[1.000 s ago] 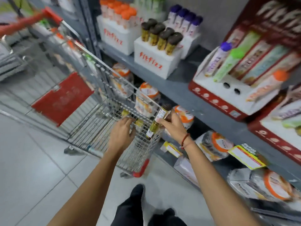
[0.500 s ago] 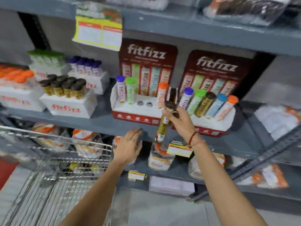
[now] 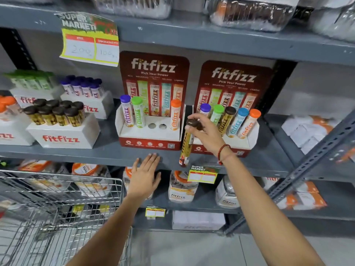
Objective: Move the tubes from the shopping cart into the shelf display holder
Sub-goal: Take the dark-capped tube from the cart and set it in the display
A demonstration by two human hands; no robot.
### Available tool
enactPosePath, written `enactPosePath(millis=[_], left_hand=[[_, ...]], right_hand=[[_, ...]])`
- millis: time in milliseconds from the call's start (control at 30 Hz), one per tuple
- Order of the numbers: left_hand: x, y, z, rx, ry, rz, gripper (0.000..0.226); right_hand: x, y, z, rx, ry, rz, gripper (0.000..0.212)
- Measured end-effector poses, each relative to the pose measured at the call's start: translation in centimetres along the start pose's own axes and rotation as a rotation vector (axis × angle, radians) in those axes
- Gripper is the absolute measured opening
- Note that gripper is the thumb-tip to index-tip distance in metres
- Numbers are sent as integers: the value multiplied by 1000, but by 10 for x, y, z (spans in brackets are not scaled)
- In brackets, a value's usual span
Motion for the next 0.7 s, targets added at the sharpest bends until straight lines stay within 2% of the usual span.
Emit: enactPosePath(millis=[300,433,700], left_hand=[[2,2,12,-3,-59,25,55],[-1,3,26,-31,-26,54,57],[8,6,48,-70,-28,53,59]], right_hand=[[-16,-7,25,271,47,103,33],[-25,-10,43,342,109,83,32],[-57,-21,78,355,142,82,40]])
Point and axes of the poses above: each hand's wrist, its own x-axis away from the middle knuckle, its own y-axis out of the back of the hand, z = x × y, the point moved 2 cm from there along -x, towards the middle knuckle, and after that the axes turned 14 degrees about -y, right-handed, at the moved point
